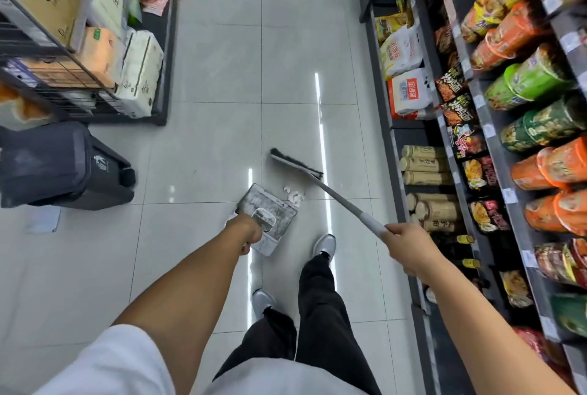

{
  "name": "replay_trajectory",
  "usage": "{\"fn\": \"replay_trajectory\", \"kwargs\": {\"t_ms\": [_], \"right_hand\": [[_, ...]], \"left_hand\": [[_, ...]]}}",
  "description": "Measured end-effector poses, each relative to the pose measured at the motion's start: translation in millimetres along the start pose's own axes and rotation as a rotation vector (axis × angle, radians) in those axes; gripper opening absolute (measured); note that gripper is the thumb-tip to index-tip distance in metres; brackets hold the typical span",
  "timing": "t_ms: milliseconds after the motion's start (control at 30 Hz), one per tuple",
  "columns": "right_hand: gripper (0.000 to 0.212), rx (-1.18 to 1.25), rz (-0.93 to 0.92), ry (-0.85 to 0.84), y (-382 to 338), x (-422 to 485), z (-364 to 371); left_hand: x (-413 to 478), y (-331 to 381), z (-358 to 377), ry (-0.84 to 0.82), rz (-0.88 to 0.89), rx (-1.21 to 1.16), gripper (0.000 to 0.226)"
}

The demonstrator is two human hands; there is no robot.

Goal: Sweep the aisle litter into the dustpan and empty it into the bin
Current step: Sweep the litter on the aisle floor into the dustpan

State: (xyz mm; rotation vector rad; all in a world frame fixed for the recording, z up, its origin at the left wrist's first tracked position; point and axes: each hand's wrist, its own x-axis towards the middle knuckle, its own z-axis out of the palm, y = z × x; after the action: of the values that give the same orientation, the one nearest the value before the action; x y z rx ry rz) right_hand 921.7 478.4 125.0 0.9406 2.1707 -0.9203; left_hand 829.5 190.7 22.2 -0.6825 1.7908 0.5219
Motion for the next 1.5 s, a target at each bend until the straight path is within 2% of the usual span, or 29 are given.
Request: {"fn": "replay_trajectory", "kwargs": {"t_ms": [167, 300, 467, 600, 700, 800, 867, 967, 1033, 1133, 1233, 1267, 1333, 1400, 1500], "right_hand": [[0.023, -0.295, -0.095, 0.024, -22, 24, 27], [0.025, -0.426, -0.045, -0.050, -26, 25, 50], [0.031, -0.518, 0.027, -0.109, -6, 14, 9], [0.037, -0.303, -0.050, 0.013, 1, 18, -38], [0.042, -0.199, -0.046, 0.055, 4, 27, -45], [0.034, -0.241, 0.022, 0.053, 2, 43, -35], [0.026, -0.321, 0.057, 0.028, -2, 54, -22], [0.025, -0.368, 0.167, -0.034, -14, 68, -6], [0.023, -0.201, 0.309, -0.143, -19, 68, 3], [0.029, 0.244, 0.492, -0.262, -30, 66, 21], [0.045, 0.489, 0.485, -0.167, -30, 69, 56], [0.048, 0.493, 0.474, -0.107, -31, 69, 72], [0.038, 0.382, 0.447, -0.053, -32, 62, 104], [0.033, 0.234, 0.459, -0.057, -37, 47, 138], [0.028, 0.172, 0.422, -0.103, -56, 8, 182]], "left_hand": [[10, -18, 3, 0.026, -0.048, -0.009, 0.030], [14, -34, 9, 0.010, -0.079, 0.037, 0.039], [14, -27, 11, -0.040, -0.136, 0.063, 0.019], [13, -2, 10, -0.007, -0.105, 0.088, 0.011], [14, 15, 10, 0.012, -0.128, 0.112, 0.018], [17, 30, 6, 0.035, -0.104, 0.175, 0.030], [21, 39, -1, 0.112, -0.062, 0.195, 0.018], [37, 51, -12, 0.159, 0.025, 0.337, 0.038], [43, 56, -18, 0.122, 0.046, 0.406, 0.038], [55, 61, -29, 0.152, 0.078, 0.454, 0.044], [71, 60, -39, 0.144, 0.080, 0.502, 0.051], [77, 59, -45, 0.145, 0.088, 0.523, 0.051], [90, 59, -57, 0.141, 0.116, 0.539, 0.048], [96, 56, -70, 0.109, 0.135, 0.566, 0.046], [101, 53, -80, 0.095, 0.210, 0.618, 0.042]]}}
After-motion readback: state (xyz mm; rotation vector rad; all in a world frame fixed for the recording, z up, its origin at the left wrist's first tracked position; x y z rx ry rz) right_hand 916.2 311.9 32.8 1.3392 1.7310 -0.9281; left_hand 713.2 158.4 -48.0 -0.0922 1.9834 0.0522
